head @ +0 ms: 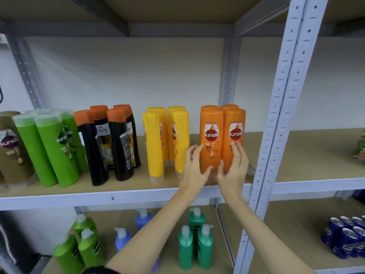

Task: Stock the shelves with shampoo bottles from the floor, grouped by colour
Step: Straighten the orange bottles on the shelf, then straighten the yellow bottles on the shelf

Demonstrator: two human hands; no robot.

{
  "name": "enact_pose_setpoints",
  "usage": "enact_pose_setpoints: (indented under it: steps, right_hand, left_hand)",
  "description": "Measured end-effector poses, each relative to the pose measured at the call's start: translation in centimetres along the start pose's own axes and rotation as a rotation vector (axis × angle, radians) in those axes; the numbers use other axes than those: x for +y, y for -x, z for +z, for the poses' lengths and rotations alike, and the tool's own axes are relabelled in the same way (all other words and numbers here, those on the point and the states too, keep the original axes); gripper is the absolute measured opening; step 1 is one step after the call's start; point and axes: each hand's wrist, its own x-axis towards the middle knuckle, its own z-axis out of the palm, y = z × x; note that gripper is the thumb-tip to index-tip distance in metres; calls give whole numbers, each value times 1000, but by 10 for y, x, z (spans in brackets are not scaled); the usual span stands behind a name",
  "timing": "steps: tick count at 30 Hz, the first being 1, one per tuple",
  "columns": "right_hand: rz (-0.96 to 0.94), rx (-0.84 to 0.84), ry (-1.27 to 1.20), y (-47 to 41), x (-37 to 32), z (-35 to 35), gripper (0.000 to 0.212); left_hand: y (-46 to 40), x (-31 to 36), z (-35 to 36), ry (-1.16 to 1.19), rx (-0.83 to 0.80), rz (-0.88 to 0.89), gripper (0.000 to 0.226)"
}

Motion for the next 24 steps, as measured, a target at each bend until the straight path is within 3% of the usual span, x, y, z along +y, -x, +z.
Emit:
enact_pose_setpoints:
  steps: [4, 8, 14, 18, 21, 24]
  right_hand:
    - [-139, 52, -89, 10, -33, 22, 43]
    - [-144, -101, -178, 23, -61, 50, 48]
    - [12, -288, -57, 28, -76, 76, 84]
    - [4, -308, 22, 30, -77, 79, 97]
    - [18, -308, -1, 28, -74, 78, 94]
    - [63, -365, -118, 27, -73, 73, 88]
  left_hand:
    - [4, -16, -42, -112, 287, 191, 47]
    - [3, -39, -76, -194, 466, 27, 68]
    - [3, -63, -93, -123, 203, -291, 108]
    - [4, -74, -99, -52, 113, -249, 107]
    - [3, -80, -104, -62, 82, -257, 103]
    - [1, -89, -110, 81, 38, -222, 105]
